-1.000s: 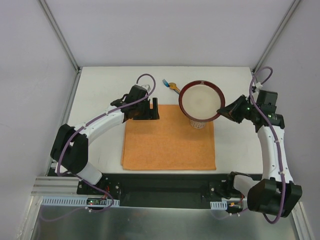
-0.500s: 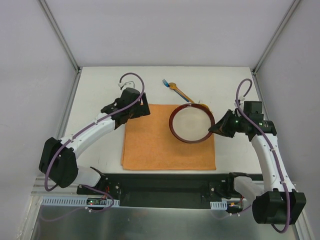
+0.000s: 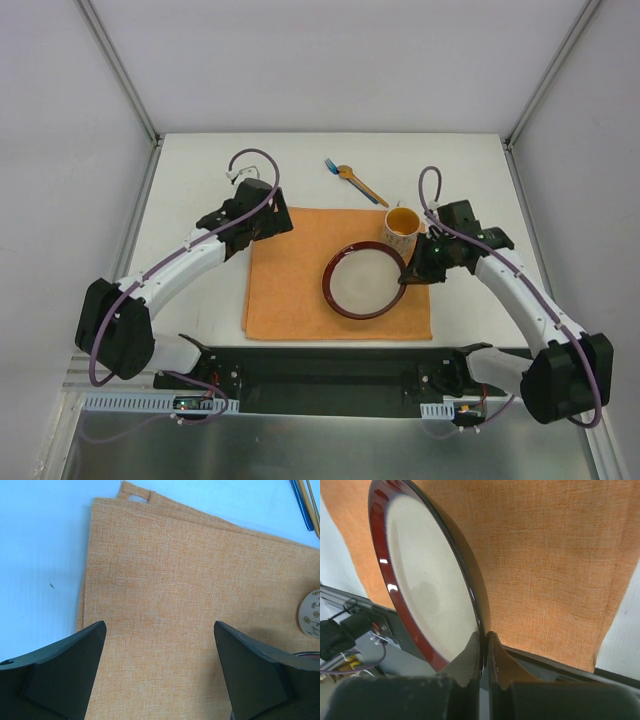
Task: Set the dinner table for one person
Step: Place the plate on the napkin.
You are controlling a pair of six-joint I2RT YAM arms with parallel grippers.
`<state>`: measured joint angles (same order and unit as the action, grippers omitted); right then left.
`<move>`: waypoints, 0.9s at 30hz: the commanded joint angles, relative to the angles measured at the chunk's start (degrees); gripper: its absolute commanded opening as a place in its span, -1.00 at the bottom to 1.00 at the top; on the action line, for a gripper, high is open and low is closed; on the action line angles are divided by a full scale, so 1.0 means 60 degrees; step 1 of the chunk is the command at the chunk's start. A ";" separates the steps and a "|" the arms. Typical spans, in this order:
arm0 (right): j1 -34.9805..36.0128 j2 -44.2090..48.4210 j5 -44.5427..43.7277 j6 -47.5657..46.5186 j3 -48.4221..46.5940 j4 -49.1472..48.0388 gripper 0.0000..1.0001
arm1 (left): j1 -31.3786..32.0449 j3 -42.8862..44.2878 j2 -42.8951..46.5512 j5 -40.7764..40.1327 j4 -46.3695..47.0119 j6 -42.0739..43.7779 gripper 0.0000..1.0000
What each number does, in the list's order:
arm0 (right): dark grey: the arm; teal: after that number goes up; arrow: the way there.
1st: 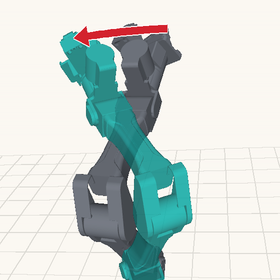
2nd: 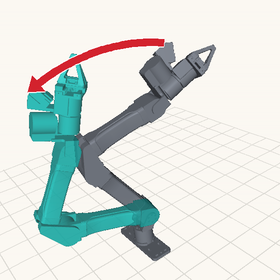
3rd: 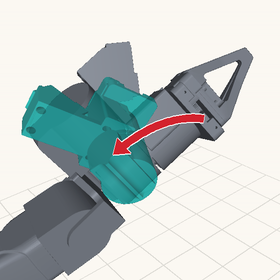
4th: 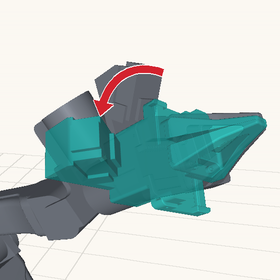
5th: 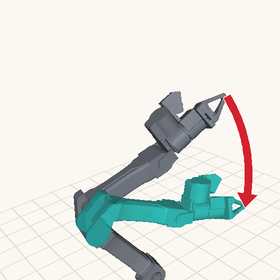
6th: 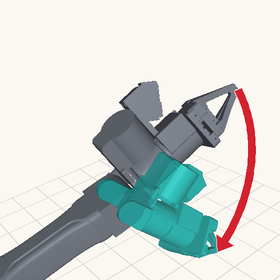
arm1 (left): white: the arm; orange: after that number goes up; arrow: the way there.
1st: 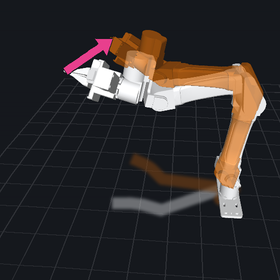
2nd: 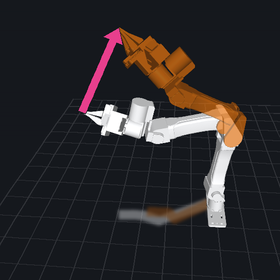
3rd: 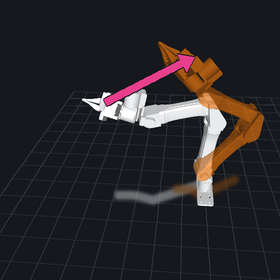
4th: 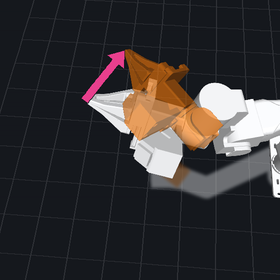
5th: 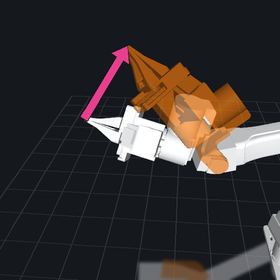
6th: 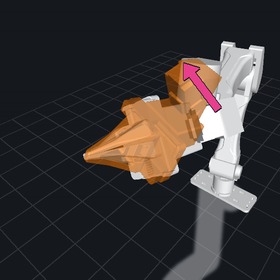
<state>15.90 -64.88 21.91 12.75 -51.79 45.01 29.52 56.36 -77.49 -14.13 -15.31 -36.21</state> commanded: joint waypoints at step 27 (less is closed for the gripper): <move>0.2213 -0.4449 -0.0590 -0.0558 -0.3159 -0.1394 -0.99 | -0.0833 -0.0296 0.0567 0.0216 0.0091 0.0453 0.79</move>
<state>29.06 -90.43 16.80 10.28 -65.08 38.68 25.34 54.78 -75.20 -13.54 -15.33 -34.85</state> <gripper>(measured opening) 0.039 0.898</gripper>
